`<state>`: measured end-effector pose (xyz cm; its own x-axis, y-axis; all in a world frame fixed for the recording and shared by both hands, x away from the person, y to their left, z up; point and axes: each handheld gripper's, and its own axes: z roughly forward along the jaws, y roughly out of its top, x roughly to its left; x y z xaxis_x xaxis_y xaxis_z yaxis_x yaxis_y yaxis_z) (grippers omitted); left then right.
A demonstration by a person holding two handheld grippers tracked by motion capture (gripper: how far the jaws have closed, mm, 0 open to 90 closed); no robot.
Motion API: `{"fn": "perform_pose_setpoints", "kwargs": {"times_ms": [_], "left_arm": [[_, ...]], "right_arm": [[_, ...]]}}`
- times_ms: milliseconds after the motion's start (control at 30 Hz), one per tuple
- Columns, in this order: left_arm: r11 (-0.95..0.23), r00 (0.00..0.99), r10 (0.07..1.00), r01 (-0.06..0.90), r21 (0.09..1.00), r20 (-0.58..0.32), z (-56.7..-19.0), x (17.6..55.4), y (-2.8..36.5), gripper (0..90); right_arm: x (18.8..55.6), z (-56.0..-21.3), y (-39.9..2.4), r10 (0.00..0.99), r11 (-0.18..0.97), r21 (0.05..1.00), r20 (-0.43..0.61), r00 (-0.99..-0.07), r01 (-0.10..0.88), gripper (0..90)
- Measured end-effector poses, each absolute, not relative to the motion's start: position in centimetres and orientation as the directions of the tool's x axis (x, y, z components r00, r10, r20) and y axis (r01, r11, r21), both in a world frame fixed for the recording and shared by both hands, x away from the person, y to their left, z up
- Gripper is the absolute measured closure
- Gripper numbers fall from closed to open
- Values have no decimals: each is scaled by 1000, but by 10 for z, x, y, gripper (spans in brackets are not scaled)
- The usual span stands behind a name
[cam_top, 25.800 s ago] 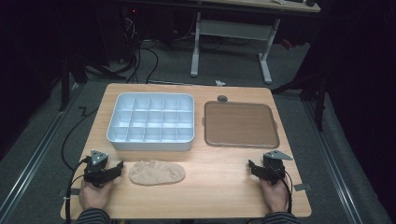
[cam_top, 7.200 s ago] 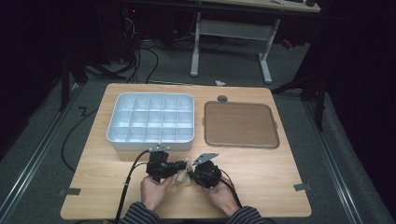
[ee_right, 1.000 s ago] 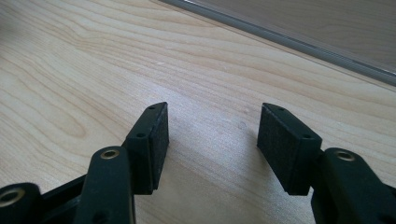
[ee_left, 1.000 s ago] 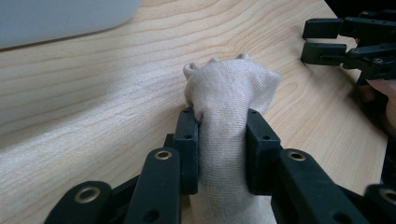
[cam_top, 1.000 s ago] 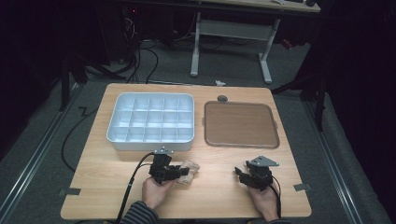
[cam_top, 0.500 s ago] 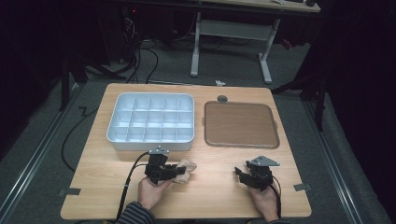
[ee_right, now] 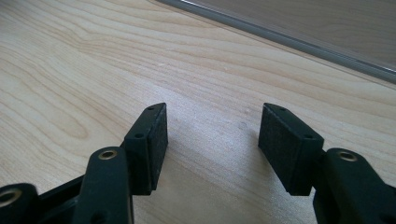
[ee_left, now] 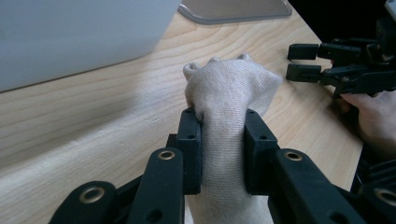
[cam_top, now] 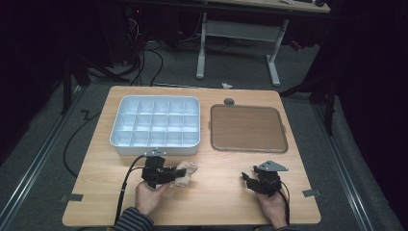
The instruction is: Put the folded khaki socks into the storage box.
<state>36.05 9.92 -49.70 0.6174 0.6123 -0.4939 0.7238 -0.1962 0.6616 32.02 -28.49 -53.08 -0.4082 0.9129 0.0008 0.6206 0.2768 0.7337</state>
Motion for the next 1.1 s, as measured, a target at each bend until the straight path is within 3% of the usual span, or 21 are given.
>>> {"fn": "perform_pose_setpoints", "kwargs": {"times_ms": [1100], "left_arm": [[-105, 598, 646, 685, 721, -474, -448, 378, 138, 730]], "right_arm": [[320, -531, -283, 912, 288, 731, -12, -411, 618, 417]]}}
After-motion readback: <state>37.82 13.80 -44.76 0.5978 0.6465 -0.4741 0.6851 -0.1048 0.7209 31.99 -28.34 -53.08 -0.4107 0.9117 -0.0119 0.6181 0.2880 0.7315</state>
